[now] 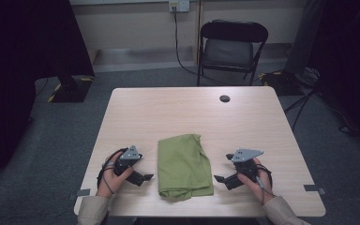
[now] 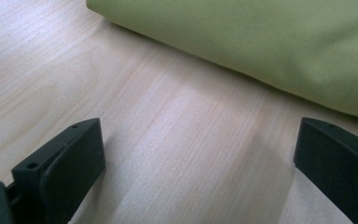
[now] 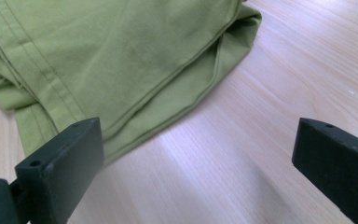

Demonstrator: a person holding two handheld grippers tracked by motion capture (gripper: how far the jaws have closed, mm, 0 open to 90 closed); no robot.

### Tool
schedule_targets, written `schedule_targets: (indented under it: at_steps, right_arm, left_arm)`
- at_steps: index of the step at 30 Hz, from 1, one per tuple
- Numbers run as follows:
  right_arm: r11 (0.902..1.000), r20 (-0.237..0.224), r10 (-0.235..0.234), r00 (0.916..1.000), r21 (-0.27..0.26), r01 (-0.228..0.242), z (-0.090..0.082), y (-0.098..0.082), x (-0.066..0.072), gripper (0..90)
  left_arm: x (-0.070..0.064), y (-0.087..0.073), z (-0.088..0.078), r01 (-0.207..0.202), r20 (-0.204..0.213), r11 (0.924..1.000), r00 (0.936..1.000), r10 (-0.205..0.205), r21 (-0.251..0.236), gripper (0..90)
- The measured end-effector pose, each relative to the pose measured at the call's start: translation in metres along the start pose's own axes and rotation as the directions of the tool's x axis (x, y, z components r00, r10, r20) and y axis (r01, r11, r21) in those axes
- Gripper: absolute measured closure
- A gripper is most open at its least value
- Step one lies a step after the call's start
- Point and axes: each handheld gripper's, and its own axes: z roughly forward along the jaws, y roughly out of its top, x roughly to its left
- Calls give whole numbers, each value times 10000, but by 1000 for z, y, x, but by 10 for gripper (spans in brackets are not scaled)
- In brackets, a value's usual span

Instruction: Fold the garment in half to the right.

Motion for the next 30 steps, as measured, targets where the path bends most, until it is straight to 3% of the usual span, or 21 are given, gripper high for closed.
schedule_targets:
  at_steps: [3,30]
  right_arm:
    - [10000,81,26,10000,4,-26,-3,-4,-2,8]
    - [9980,705,598,9957,165,-611,-42,-35,-25,9]
  left_arm:
    - [-2,0,1,-194,-151,9998,9997,195,100,1]
    - [-2,0,1,-157,-177,9998,9997,159,96,0]
